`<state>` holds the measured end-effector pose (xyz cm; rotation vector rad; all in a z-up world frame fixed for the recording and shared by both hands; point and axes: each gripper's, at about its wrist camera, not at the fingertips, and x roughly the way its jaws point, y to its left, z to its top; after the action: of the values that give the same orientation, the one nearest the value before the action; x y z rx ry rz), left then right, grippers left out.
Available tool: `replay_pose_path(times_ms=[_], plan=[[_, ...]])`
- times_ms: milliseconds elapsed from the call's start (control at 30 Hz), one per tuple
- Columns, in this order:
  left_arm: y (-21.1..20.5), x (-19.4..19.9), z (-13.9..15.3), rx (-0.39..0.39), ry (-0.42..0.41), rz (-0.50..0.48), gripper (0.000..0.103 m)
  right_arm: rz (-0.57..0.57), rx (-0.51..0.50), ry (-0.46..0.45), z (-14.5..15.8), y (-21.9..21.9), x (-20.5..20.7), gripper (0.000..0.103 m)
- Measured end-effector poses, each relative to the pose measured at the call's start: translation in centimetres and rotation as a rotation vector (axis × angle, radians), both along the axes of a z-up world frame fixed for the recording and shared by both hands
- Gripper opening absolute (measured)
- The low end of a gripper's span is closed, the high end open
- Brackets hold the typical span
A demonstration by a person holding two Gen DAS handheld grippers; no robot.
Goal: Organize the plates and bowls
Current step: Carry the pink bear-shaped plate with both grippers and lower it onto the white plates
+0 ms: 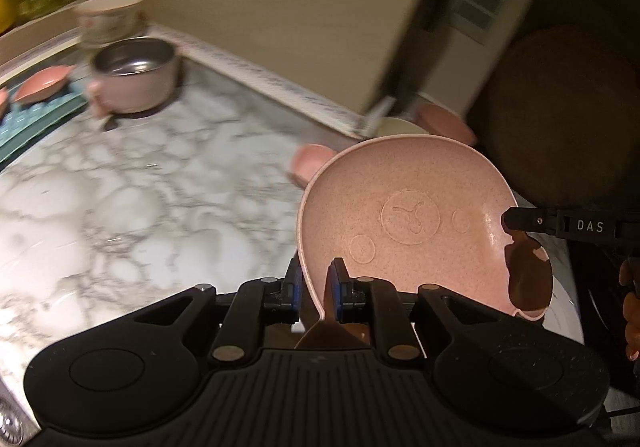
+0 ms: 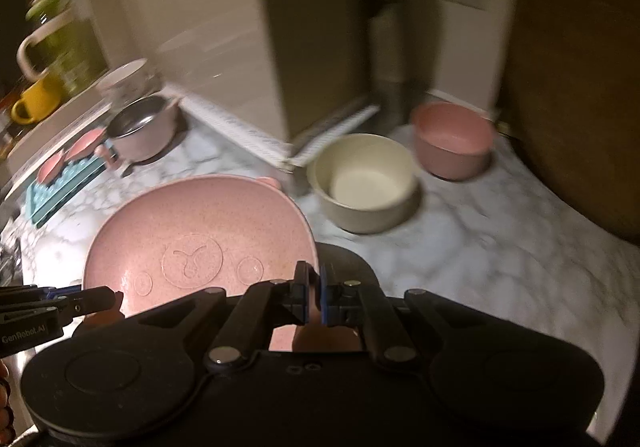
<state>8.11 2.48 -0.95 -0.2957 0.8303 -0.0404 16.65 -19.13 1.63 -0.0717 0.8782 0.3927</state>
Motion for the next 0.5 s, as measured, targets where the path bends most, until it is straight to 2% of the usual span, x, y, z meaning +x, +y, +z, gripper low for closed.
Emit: replay_pose_path(times_ms=[500], plan=[[-11.2, 2.0, -0.1, -0.007, 0.003, -0.322, 0.014, -0.34, 0.006, -0.015, 1.1, -12.0, -6.7, 0.004]])
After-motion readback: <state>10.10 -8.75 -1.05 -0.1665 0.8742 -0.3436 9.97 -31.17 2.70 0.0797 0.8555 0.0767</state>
